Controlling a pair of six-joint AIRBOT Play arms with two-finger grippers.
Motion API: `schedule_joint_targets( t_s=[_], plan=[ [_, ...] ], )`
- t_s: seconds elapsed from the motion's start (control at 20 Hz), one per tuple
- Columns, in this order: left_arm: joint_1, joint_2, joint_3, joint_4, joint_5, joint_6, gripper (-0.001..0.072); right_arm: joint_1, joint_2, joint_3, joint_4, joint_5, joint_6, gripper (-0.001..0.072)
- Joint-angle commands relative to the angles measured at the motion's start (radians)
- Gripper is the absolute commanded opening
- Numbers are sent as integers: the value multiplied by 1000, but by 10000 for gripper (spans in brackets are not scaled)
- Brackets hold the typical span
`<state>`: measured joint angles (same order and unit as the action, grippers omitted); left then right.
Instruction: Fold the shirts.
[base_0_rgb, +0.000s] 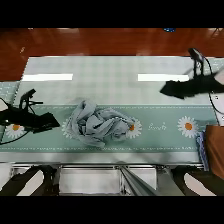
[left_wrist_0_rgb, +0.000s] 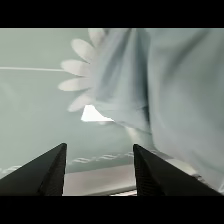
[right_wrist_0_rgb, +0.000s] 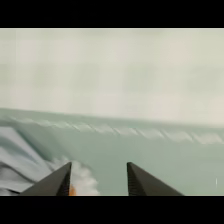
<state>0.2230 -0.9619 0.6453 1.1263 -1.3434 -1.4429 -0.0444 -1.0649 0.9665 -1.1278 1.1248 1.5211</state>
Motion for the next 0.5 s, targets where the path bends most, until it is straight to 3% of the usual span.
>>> schedule_joint_targets(
  t_s=[0.0,0.3,0.45],
  plan=[
    [64,-36,-140,-174,98,48,507,-153,154,-305,82,14,-66,407],
    [3,-156,-202,-426,261,148,507,-145,225,-465,176,59,-113,407],
    [-50,-220,-198,-433,297,149,505,-145,225,-469,179,67,-113,407]
  ],
)
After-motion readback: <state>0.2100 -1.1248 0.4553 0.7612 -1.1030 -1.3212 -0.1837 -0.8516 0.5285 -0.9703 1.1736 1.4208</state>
